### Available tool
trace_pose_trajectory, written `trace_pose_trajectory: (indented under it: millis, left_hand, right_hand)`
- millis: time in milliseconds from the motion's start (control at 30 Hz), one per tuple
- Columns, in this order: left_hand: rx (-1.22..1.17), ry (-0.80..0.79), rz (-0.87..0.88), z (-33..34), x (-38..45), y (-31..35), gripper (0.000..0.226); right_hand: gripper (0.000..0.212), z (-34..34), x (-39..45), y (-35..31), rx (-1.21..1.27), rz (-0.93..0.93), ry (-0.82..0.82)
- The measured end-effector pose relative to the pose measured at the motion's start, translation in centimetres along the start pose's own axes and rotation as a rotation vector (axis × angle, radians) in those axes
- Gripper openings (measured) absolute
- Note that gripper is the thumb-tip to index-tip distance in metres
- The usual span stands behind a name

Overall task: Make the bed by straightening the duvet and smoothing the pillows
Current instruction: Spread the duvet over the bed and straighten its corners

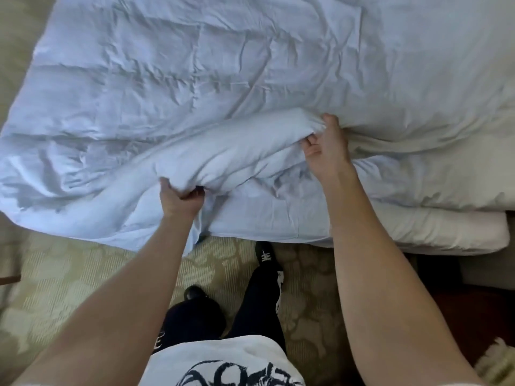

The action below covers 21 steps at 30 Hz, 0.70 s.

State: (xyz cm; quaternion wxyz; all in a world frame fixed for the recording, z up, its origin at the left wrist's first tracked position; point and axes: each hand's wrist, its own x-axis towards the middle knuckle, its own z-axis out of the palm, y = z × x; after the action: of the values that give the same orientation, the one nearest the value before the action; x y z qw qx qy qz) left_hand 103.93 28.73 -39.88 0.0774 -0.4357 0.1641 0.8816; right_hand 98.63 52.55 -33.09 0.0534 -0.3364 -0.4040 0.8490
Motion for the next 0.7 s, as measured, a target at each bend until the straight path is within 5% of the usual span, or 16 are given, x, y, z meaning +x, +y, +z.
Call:
trace_pose_trajectory:
  millis: [133, 200, 300, 433, 533, 600, 700]
  left_hand:
    - [0.156, -0.093, 0.030, 2.5, -1.3, 7.1, 0.054]
    - [0.123, -0.083, -0.007, 3.9, -3.2, 10.2, 0.044]
    - [0.174, -0.064, -0.043, 6.5, -5.9, 11.4, 0.039]
    - [0.196, 0.003, -0.158, 8.1, -7.4, 11.9, 0.037]
    - [0.164, -0.053, -0.219, 8.4, -7.1, 13.4, 0.038]
    - [0.175, -0.086, -0.231, 8.7, -6.5, 14.4, 0.029]
    - [0.315, -0.121, -0.201, 9.8, -5.2, 16.7, 0.010]
  right_hand:
    - [0.013, 2.5, -2.9, 2.1, -0.071, 0.008, -0.090]
    - [0.022, 3.4, -4.6, 5.8, -0.175, 0.050, -0.101]
    - [0.006, 3.4, -9.4, 13.8, -0.445, 0.220, -0.106]
    - [0.093, 5.3, -14.6, 22.1, -0.815, 0.302, -0.253]
    - [0.111, 9.2, -14.7, 24.3, -0.869, 0.107, -0.331]
    - [0.103, 11.4, -13.8, 25.5, -0.967, 0.090, -0.303]
    - [0.059, 13.6, -13.5, 26.6, -1.057, 0.119, -0.269]
